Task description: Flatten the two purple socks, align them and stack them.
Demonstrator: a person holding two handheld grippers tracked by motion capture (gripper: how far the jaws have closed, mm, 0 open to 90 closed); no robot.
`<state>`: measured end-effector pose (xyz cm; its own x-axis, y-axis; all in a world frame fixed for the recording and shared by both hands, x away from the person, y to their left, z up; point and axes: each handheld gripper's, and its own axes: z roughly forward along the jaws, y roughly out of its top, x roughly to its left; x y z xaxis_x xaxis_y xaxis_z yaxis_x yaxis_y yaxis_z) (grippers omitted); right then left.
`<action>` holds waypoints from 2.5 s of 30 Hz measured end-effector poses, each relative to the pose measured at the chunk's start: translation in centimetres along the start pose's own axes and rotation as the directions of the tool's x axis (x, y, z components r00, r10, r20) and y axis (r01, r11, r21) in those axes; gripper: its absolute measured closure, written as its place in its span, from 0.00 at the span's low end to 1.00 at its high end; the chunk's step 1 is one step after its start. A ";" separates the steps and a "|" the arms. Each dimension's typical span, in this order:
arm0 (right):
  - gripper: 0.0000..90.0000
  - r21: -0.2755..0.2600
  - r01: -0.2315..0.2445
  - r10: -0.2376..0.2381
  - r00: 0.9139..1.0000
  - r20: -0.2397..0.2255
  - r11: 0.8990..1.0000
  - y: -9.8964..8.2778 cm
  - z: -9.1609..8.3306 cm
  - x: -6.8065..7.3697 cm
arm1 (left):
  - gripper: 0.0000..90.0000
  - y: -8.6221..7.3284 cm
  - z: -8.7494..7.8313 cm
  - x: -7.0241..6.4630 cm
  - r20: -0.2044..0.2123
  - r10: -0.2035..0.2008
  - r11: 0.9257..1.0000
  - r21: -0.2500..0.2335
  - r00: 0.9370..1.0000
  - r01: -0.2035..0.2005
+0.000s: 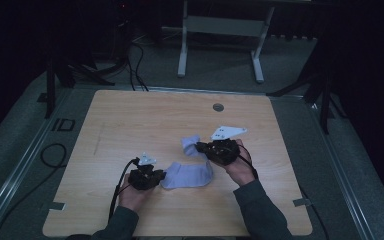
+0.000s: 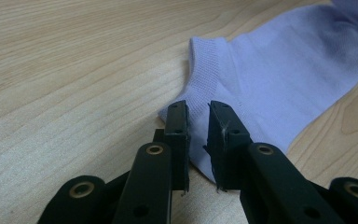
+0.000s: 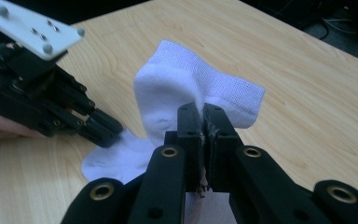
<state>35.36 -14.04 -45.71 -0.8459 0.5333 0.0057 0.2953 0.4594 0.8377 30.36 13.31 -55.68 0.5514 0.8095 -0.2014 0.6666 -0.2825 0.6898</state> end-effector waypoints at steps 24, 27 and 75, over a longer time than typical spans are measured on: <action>0.96 0.075 -0.013 0.018 0.997 -0.069 0.997 -2.7 3.8 1.7 | 0.83 1.6 -3.1 -1.2 0.087 0.012 0.992 -0.127 0.996 -0.001; 0.96 0.083 -0.009 0.015 0.997 -0.079 0.997 -2.8 4.2 2.0 | 0.81 2.3 -2.8 -2.3 0.091 0.050 0.991 -0.131 0.995 -0.038; 0.92 0.355 -0.173 0.162 0.985 0.061 0.919 -8.0 3.4 -1.0 | 0.98 1.6 -2.2 -2.2 0.045 0.050 0.996 -0.082 0.998 -0.047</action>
<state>35.32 -15.80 -54.30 -0.7586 0.6426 0.1079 0.5750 0.5824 0.5746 29.09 12.28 -52.61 0.6062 0.7705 -0.1971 0.5968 -0.2769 0.7531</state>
